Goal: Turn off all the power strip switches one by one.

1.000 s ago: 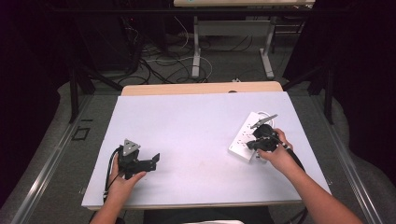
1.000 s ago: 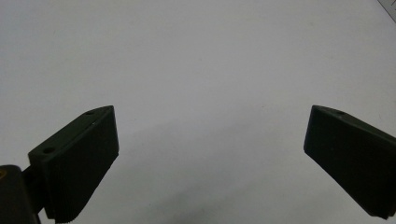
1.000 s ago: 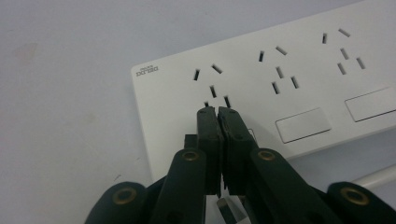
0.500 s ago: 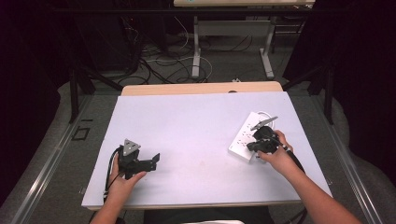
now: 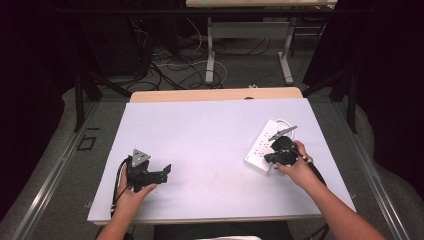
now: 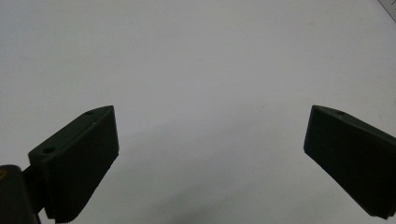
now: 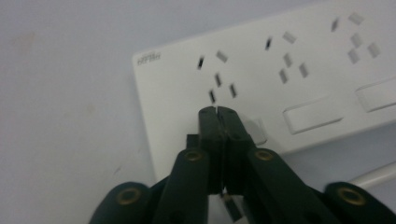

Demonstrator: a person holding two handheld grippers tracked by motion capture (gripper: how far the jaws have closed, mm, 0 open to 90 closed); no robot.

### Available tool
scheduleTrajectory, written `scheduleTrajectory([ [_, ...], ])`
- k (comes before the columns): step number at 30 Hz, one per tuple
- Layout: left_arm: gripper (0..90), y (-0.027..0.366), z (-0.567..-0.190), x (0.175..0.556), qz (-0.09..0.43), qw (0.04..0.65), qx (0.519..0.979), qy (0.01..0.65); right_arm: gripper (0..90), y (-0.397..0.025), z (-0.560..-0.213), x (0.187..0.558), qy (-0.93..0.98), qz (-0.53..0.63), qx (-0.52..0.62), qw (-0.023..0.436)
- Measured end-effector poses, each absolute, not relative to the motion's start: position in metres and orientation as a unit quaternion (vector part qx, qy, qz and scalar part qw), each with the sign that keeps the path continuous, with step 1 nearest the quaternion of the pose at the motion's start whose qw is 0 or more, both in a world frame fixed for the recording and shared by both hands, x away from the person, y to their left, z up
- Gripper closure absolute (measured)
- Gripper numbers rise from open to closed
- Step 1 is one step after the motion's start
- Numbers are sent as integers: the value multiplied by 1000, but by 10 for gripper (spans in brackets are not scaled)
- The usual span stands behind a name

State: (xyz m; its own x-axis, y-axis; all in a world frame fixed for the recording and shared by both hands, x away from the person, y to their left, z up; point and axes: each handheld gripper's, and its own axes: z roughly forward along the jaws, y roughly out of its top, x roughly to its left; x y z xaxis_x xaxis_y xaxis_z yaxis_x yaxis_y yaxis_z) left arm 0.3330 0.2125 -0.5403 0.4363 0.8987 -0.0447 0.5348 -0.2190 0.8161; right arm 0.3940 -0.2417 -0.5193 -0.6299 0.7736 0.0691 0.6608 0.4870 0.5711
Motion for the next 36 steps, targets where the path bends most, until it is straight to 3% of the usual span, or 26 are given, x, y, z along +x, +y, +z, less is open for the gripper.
scheduleTrajectory([
  [19,33,213,-540,333,227,400,747,481,892,-238,-513,388,852,313,408,102],
  [30,33,214,-540,333,229,398,748,479,817,-238,-513,378,846,328,409,98],
  [36,34,213,-540,333,227,400,747,481,720,-242,-512,368,836,347,411,108],
])
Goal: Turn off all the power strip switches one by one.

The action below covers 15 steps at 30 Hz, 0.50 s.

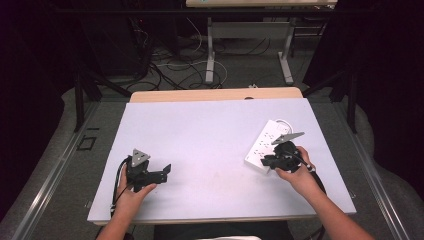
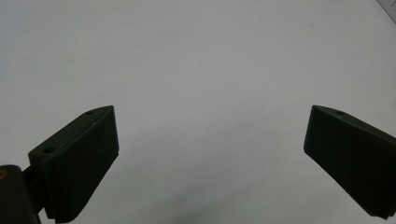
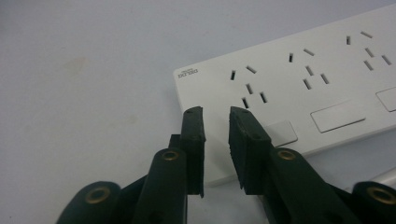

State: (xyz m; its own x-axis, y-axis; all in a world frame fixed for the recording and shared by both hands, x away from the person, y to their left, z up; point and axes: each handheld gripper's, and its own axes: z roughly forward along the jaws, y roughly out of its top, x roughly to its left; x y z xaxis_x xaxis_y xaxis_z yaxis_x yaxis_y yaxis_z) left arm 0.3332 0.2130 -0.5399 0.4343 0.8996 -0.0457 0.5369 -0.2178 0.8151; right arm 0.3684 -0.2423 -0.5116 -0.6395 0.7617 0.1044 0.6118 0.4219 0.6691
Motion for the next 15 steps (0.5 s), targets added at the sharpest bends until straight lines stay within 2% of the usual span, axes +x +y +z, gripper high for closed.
scheduleTrajectory([
  [6,34,213,-540,333,227,399,747,481,573,-250,-511,360,818,370,424,120],
  [9,34,213,-540,333,227,400,747,481,535,-256,-510,356,809,381,429,128],
  [15,33,213,-540,333,226,399,747,481,403,-264,-511,348,793,395,433,166],
])
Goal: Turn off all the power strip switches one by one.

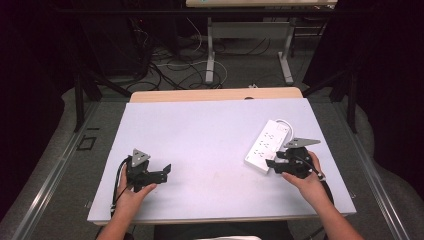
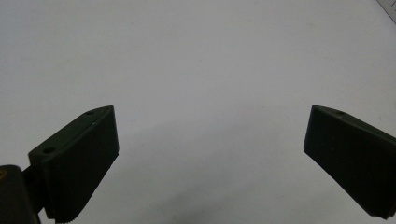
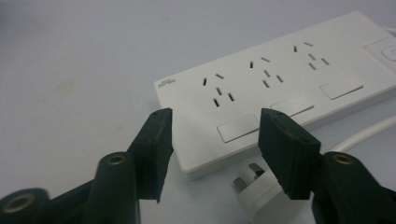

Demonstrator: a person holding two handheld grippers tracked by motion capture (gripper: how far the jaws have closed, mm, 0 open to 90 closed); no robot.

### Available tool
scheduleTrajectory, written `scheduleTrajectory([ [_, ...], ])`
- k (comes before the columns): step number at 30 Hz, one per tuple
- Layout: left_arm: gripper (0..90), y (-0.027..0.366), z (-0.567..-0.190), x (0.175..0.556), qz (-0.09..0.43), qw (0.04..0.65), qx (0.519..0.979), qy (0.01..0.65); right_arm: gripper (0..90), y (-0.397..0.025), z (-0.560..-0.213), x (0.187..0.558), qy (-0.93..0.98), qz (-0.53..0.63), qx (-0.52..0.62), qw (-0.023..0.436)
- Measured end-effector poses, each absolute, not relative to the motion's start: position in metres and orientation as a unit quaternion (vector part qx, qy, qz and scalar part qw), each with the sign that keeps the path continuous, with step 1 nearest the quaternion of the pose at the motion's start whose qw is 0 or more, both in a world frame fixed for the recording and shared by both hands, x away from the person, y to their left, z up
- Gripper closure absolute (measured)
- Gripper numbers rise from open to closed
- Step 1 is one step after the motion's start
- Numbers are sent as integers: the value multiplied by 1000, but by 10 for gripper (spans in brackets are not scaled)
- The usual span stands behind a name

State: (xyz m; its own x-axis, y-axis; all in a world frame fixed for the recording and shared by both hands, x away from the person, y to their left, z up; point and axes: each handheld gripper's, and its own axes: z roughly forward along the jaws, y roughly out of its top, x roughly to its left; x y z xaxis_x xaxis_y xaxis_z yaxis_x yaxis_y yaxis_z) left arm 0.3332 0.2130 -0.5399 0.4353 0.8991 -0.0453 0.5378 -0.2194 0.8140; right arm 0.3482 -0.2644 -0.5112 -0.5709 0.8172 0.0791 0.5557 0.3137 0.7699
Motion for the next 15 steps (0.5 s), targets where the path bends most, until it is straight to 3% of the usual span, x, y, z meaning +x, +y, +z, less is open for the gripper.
scheduleTrajectory([
  [15,33,213,-540,333,226,400,746,482,307,-279,-523,329,757,405,474,197],
])
